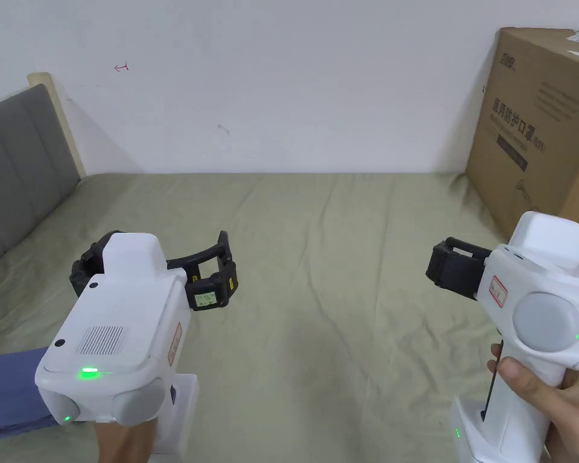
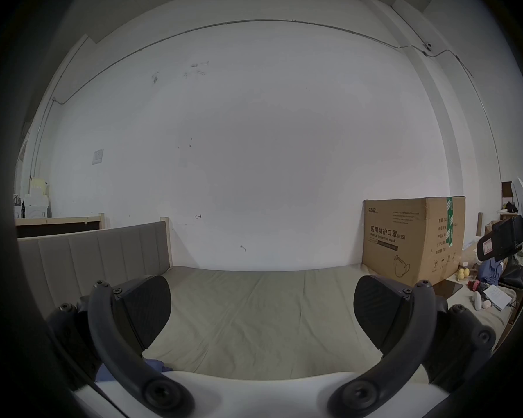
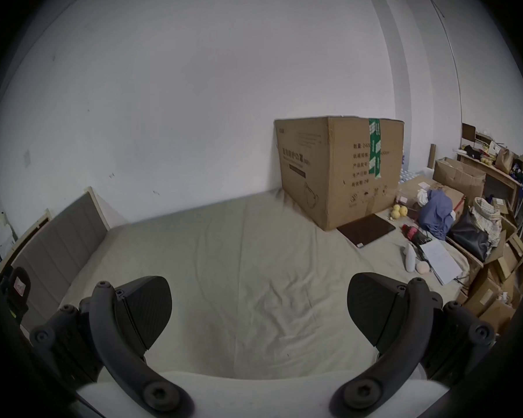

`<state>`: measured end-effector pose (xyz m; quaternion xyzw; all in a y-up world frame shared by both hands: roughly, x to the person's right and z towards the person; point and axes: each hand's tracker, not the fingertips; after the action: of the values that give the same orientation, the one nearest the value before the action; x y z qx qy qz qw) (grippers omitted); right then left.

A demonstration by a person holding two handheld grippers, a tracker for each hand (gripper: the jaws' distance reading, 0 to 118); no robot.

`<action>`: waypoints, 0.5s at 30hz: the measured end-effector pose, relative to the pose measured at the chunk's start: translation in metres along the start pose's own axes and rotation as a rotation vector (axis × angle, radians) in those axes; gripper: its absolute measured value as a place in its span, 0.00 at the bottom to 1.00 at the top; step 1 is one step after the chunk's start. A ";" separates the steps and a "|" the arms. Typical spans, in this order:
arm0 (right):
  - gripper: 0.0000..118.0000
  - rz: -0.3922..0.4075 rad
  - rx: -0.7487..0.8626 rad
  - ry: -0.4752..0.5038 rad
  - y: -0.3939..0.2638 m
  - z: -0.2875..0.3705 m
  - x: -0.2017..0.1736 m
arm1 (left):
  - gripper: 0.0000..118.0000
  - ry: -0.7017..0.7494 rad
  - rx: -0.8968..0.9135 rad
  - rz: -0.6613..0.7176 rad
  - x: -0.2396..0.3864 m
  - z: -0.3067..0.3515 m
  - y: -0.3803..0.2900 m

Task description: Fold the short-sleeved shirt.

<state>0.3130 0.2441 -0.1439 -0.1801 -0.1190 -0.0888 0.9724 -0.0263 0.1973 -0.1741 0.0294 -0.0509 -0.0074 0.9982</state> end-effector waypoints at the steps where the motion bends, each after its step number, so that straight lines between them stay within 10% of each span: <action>1: 0.98 -0.003 0.035 0.014 -0.001 0.001 0.001 | 1.00 0.000 0.001 -0.001 0.000 0.000 0.000; 15: 0.99 0.134 0.368 0.045 -0.019 0.010 0.006 | 1.00 0.004 0.008 -0.004 0.000 0.000 0.001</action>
<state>0.3121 0.2299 -0.1268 -0.0049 -0.0991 -0.0048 0.9951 -0.0267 0.1979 -0.1743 0.0333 -0.0486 -0.0091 0.9982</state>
